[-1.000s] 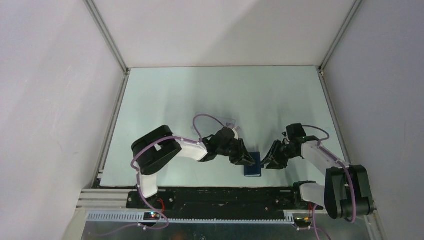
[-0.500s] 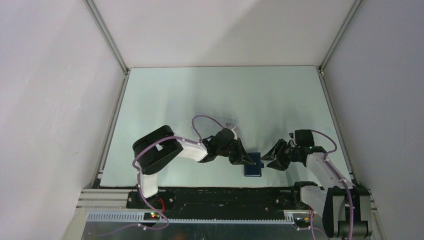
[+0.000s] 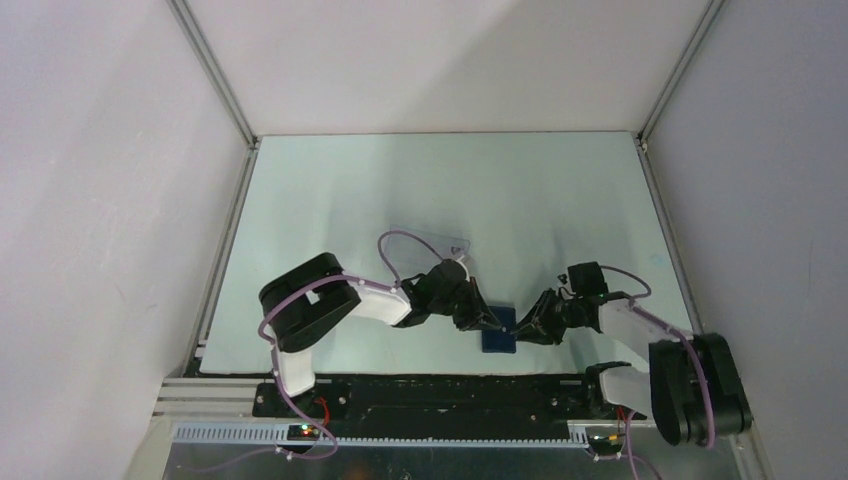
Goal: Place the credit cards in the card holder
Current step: Close the card holder at the center of the board.
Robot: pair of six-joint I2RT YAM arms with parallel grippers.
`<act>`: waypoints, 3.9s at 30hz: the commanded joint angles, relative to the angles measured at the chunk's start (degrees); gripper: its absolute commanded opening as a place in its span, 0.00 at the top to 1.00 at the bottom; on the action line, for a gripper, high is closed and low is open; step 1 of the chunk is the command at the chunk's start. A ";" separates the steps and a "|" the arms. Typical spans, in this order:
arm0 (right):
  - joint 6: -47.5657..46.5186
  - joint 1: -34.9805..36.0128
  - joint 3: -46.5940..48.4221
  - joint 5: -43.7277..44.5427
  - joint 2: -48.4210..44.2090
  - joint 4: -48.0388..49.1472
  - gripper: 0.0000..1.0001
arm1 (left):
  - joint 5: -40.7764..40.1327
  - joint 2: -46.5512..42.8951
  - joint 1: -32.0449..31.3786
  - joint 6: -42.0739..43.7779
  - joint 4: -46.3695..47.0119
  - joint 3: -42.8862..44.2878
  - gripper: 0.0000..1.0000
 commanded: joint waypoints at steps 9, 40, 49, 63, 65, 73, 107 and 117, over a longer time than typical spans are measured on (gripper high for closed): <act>-1.07 9.97 9.51 4.44 12.39 5.01 0.72 | -7.17 -8.16 -0.03 1.13 -13.16 -3.85 0.98; 23.14 11.35 0.81 -8.59 26.15 56.07 0.69 | -7.00 -5.66 1.30 5.91 -22.74 -3.57 1.00; 33.49 10.88 0.63 -12.66 33.96 73.49 0.69 | -7.27 -4.27 0.85 7.03 -24.40 -2.41 1.00; 39.23 8.65 1.27 -14.01 41.38 88.49 0.71 | -8.67 -4.51 -0.35 9.07 -28.74 -0.41 1.00; 38.81 7.82 1.76 -14.14 40.78 87.79 0.71 | -8.72 -4.54 -0.44 9.55 -28.97 0.10 1.00; 15.89 6.93 6.93 -10.66 30.25 48.12 0.70 | -10.11 -12.05 -0.72 13.08 -29.26 -0.61 0.89; 18.98 12.85 9.03 -14.48 39.45 53.37 0.68 | -11.77 -11.78 3.38 9.33 -33.81 -4.77 0.87; 26.34 12.93 9.03 -16.05 42.83 66.36 0.69 | -11.96 -9.90 2.81 10.30 -35.96 -3.30 1.00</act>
